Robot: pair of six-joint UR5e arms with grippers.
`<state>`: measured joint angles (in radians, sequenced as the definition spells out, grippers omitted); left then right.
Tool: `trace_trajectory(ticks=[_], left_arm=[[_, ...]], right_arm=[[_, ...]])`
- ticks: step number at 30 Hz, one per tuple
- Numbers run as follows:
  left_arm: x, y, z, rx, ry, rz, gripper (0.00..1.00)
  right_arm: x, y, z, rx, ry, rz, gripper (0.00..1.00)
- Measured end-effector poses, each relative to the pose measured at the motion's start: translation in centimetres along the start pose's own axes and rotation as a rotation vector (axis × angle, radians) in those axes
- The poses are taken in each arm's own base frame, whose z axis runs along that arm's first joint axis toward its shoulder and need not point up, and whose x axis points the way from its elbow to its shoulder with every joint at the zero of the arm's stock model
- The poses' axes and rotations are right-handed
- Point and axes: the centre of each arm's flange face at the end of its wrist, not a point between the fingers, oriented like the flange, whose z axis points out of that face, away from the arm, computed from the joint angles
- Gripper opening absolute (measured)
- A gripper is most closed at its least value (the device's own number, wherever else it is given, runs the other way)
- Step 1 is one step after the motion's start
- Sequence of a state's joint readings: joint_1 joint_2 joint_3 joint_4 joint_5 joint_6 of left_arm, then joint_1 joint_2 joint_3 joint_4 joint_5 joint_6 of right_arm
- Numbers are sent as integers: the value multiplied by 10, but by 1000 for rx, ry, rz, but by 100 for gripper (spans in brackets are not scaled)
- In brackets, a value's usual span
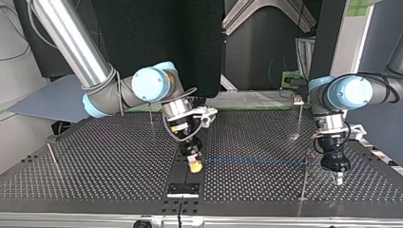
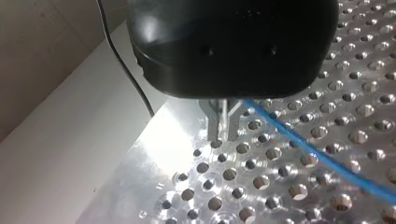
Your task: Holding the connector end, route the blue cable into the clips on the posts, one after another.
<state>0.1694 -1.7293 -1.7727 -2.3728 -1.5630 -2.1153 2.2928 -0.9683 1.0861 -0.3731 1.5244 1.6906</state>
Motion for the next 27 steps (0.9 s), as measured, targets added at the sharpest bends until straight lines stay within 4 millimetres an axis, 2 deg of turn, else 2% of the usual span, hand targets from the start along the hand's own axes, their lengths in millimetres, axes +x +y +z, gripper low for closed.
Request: trace_trajectory(ticks=[2, 9, 11, 12, 13, 14, 27], left_arm=[[0, 1, 0, -13, -3, 1, 34], [3, -2, -3, -14, 12, -4, 41], [4, -4, -3, -5, 19, -5, 64], [4, -5, -3, -1, 21, -6, 64], [5, -6, -3, 3, 24, -6, 78], [5, -6, -3, 6, 25, -6, 98], [5, -5, -15, -96, 63, 74, 98]], right_arm=[[0, 2, 0, -2, -1, 0, 0], [-2, 6, 0, -8, -12, -2, 0], [-2, 7, 0, -9, -12, -3, 0], [-2, 7, 0, -10, -12, -3, 0], [-2, 7, 0, -11, -12, -4, 0], [-2, 8, 0, -11, -12, -4, 0], [-3, 9, 0, -11, -16, -8, 0]])
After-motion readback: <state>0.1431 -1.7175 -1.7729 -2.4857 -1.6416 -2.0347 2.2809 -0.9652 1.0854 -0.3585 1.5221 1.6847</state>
